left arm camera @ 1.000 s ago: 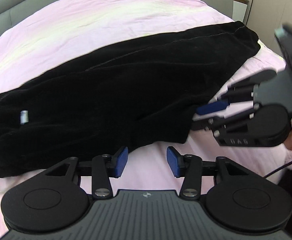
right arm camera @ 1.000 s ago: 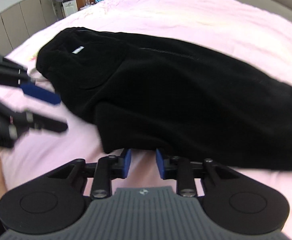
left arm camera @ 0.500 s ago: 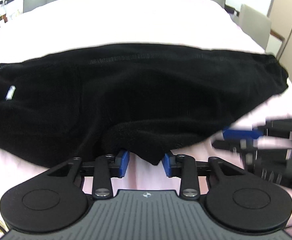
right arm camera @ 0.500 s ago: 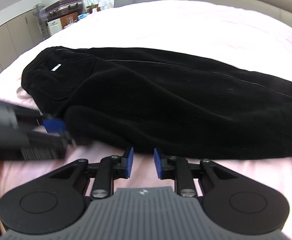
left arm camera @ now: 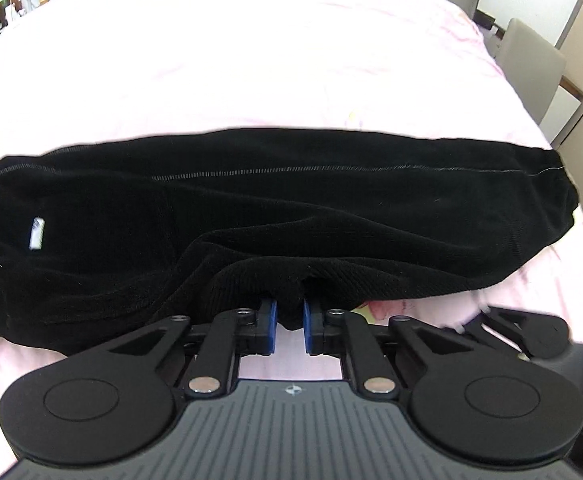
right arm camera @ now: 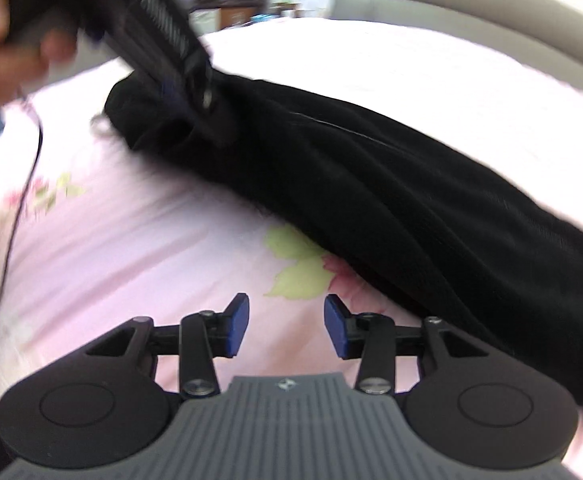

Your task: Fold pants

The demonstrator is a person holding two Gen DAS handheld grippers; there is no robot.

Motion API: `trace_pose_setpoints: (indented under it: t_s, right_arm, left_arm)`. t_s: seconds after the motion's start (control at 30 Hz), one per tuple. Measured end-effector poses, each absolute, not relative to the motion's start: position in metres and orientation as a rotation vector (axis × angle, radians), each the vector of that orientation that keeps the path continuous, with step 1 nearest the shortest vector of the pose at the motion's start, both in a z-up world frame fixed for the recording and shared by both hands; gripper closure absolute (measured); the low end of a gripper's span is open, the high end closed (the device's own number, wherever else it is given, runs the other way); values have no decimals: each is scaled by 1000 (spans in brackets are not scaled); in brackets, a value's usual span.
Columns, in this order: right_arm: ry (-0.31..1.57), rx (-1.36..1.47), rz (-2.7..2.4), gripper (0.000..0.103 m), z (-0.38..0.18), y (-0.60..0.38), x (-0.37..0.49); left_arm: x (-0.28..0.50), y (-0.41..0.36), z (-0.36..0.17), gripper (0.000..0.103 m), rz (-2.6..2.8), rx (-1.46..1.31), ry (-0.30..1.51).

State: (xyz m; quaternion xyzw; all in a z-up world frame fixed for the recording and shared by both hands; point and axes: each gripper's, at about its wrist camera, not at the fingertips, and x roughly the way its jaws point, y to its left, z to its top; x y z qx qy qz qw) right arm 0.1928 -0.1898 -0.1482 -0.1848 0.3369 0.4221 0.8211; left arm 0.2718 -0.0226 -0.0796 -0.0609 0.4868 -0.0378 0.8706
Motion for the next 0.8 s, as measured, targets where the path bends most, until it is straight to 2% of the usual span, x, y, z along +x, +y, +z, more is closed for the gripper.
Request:
trace_pose_setpoints:
  t_s: [0.1, 0.33, 0.5, 0.53, 0.57, 0.6, 0.8]
  right_arm:
    - [655, -526, 862, 58, -146, -189, 209]
    - [547, -795, 810, 57, -127, -197, 241]
    - [580, -905, 856, 52, -131, -188, 252]
    - [574, -961, 841, 56, -137, -186, 249]
    - [574, -1015, 823, 90, -144, -188, 239]
    - [578, -1040, 811, 97, -146, -187, 236]
    - [662, -1009, 851, 99, -108, -215, 232]
  left_arm:
    - [267, -17, -70, 90, -97, -125, 1017]
    - [263, -5, -58, 90, -131, -119, 1028]
    - [268, 2, -53, 90, -159, -145, 1030]
    - [264, 6, -50, 90, -166, -149, 1029]
    - [262, 8, -50, 90, -172, -150, 1032]
    - [258, 9, -51, 91, -180, -151, 1040]
    - [242, -1, -92, 92, -201, -78, 1204]
